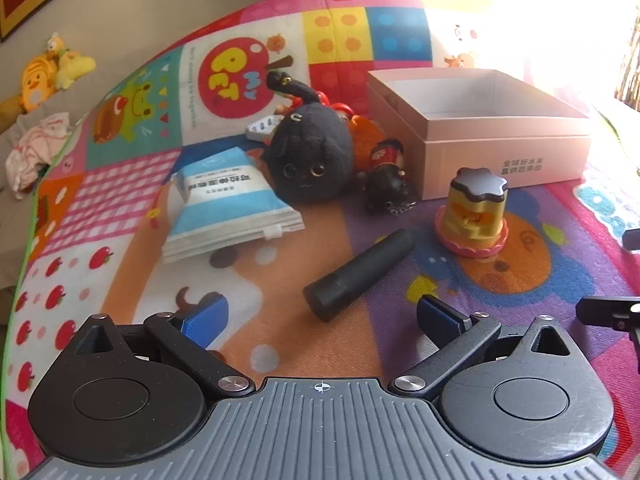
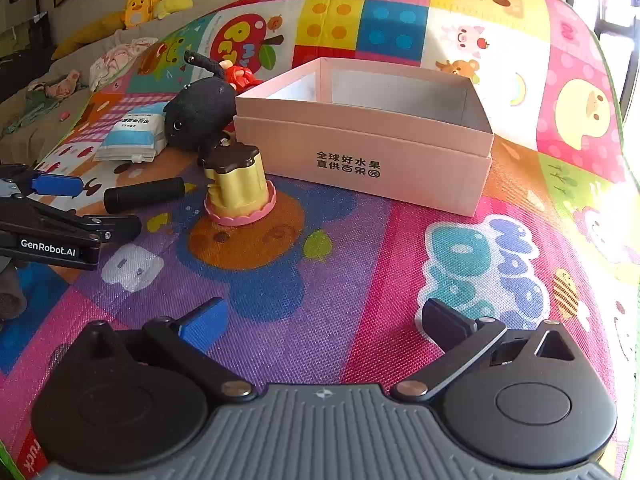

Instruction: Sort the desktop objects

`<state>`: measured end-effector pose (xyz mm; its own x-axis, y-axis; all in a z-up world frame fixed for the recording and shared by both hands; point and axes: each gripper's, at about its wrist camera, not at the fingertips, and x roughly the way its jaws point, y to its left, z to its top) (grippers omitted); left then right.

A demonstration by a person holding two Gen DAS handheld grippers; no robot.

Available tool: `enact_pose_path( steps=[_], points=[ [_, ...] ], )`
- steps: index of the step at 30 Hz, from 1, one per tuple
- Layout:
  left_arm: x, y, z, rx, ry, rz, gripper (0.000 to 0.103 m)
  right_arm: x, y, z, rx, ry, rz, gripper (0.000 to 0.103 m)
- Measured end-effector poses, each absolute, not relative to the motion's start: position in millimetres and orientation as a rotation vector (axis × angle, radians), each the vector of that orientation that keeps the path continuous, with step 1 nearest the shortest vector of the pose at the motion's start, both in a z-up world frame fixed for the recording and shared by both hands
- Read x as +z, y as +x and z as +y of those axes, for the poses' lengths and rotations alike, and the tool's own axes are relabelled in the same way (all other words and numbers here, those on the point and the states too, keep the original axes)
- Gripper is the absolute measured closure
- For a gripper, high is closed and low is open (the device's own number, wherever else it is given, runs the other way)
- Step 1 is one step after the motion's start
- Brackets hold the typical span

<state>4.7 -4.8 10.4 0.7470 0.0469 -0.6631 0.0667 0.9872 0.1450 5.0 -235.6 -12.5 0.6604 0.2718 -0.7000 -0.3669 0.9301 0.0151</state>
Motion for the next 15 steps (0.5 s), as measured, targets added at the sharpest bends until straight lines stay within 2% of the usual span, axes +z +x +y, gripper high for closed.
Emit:
enact_pose_path(
  steps=[9, 15],
  points=[
    [13.0, 13.2, 28.1, 0.139, 0.151, 0.709, 0.0, -12.6, 4.4, -233.7, 0.353, -0.136, 0.766, 0.0],
    [15.5, 14.0, 16.9, -0.052, 0.031, 0.721, 0.0, -12.5, 4.3, -233.0, 0.348, -0.138, 0.764, 0.0]
  ],
)
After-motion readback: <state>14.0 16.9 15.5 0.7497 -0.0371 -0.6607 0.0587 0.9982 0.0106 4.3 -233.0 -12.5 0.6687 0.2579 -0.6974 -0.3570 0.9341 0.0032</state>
